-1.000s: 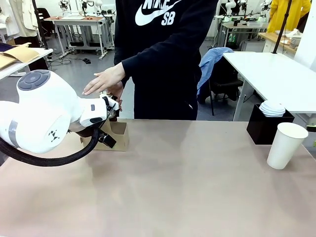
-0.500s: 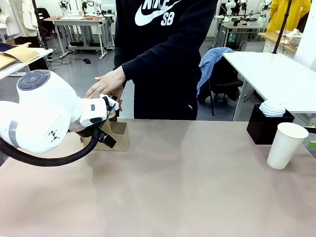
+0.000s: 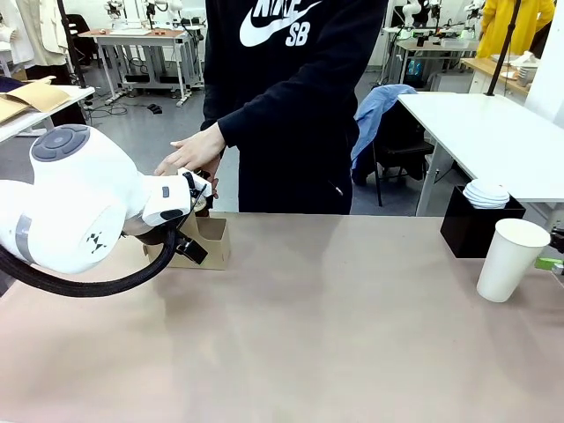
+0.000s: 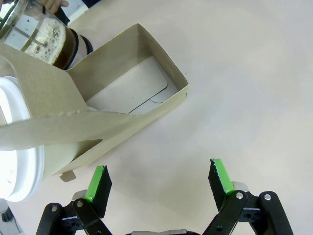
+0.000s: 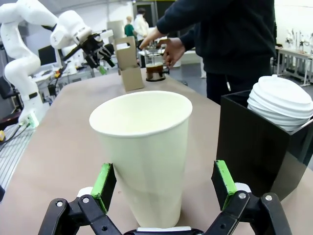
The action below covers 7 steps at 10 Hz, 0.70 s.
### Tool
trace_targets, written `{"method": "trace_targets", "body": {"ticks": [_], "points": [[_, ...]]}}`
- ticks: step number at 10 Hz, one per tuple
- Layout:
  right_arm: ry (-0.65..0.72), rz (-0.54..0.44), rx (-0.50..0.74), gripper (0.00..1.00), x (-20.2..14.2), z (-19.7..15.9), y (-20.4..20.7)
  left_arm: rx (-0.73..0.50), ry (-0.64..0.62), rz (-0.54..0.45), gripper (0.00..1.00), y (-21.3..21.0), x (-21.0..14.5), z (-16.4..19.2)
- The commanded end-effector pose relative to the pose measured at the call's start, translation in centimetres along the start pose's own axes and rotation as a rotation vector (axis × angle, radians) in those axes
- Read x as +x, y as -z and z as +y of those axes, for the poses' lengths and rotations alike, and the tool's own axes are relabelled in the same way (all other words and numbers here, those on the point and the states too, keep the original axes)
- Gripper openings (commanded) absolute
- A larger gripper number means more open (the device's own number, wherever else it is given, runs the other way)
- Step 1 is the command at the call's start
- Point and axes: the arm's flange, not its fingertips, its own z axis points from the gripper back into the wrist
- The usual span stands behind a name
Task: Pour a drink into a cup and package it in a carrier.
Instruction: Pick up the 600 ml Paper Cup and place it in the middle top area of the table.
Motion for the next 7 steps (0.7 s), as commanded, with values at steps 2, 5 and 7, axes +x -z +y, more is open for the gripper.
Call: {"method": "trace_targets", "body": {"ticks": [2, 5, 7], "points": [[-0.025, 0.02, 0.026, 1.0, -1.0, 0.1, 1.5, -0.001, -0.001, -0.001, 1.0, 0.0, 0.0, 0.0], [-0.018, 0.035, 0.061, 1.0, -1.7, -0.2, 3.7, -0.001, -0.001, -0.001, 1.0, 0.0, 0.0, 0.0], [-0.009, 0.027, 0.104, 1.0, -2.0, -0.3, 5.1, -0.001, -0.001, -0.001, 1.0, 0.0, 0.0, 0.0]]}}
